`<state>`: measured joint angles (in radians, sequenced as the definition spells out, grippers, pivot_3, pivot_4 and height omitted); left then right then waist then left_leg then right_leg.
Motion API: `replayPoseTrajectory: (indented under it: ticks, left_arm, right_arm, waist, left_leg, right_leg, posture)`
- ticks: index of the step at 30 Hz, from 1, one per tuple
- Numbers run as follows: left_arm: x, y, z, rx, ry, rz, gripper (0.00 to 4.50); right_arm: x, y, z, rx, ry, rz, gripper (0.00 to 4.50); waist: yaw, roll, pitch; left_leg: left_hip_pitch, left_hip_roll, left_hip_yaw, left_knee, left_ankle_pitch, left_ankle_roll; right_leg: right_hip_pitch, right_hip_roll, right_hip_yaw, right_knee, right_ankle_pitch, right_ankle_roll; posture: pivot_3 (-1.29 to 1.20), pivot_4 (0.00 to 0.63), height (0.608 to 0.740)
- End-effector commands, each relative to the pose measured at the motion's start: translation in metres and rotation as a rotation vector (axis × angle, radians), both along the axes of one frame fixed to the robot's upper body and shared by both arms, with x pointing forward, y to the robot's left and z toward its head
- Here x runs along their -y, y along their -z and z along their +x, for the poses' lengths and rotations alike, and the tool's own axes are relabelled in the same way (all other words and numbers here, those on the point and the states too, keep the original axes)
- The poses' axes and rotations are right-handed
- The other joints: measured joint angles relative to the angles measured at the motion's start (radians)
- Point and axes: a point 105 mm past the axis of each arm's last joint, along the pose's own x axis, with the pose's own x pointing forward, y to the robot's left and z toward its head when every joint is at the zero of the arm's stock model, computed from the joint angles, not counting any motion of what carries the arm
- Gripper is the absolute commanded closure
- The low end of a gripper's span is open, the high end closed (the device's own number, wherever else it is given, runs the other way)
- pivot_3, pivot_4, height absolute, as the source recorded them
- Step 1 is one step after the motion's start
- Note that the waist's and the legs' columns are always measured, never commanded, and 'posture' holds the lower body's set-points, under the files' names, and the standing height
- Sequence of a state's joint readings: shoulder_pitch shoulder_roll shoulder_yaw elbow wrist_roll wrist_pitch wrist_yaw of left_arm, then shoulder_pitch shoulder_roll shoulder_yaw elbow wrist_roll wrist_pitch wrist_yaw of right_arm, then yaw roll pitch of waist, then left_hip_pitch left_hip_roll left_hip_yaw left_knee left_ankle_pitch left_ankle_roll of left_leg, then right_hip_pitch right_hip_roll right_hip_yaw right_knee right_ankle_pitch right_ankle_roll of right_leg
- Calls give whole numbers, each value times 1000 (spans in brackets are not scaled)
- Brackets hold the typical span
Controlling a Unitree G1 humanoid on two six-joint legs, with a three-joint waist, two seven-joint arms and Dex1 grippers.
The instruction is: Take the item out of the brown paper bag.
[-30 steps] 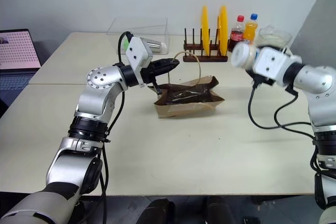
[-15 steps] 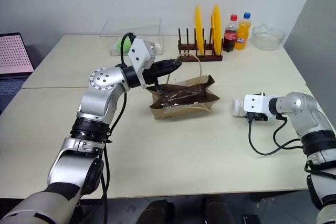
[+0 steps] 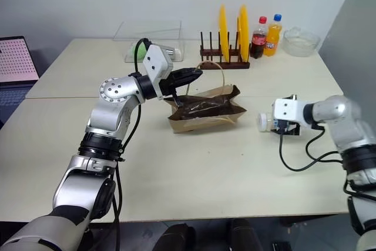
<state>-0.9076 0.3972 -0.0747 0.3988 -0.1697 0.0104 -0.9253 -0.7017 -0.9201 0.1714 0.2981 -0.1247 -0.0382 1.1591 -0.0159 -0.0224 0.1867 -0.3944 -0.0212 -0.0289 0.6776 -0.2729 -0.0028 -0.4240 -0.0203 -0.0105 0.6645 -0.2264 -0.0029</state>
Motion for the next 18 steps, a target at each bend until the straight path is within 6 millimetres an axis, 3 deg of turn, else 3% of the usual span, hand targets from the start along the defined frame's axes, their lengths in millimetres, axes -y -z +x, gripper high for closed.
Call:
replayPoseTrajectory:
  ticks: [1, 3, 5, 9, 12, 18]
  left_arm:
    - [0, -15, 0, 63, -1, -1, 4500]
    - [1, -16, 3, 62, -4, -4, 4500]
    - [2, -16, 3, 58, 13, -10, 4500]
    - [-1, -22, 8, 40, 4, -44, 4500]
    - [-5, -25, 12, 49, -10, -13, 3895]
    - [-20, -32, 10, 57, -8, 37, 2020]
  right_arm:
    - [-11, -43, -23, 47, -27, 118, 27]
    - [-25, -62, -44, 73, -40, 273, 27]
    - [-39, -69, -66, 84, -52, 404, 27]
    - [-66, -49, -93, 59, 9, 605, 27]
    - [-85, -47, -96, 124, 70, 758, 0]
    - [-103, -47, -86, 182, 100, 841, 0]
  waist:
    - [4, 0, 0]
    - [7, 0, 0]
    - [12, 0, 0]
    - [17, -1, 0]
    - [15, -1, 0]
    - [11, -1, 0]
  left_leg:
    - [0, 0, 0, 0, 0, 0]
    - [0, 0, 0, 0, 0, 0]
    - [0, 0, -2, 0, 0, 0]
    - [0, 0, -5, 1, 0, 0]
    - [0, -1, -4, 1, 0, 0]
    - [0, -1, -4, 1, 0, 0]
  right_leg:
    - [0, 0, 0, 0, 0, 0]
    - [0, 0, 0, 0, 0, 0]
    - [1, 0, -2, 0, 0, 0]
    - [2, 0, -3, 0, 0, 0]
    - [2, -1, -2, 0, 0, 1]
    - [2, 0, -1, 0, -1, 2]
  posture:
    - [0, 150, 740]
    - [0, 150, 740]
    - [0, 150, 740]
    - [0, 150, 740]
    - [0, 150, 740]
    - [0, 150, 740]
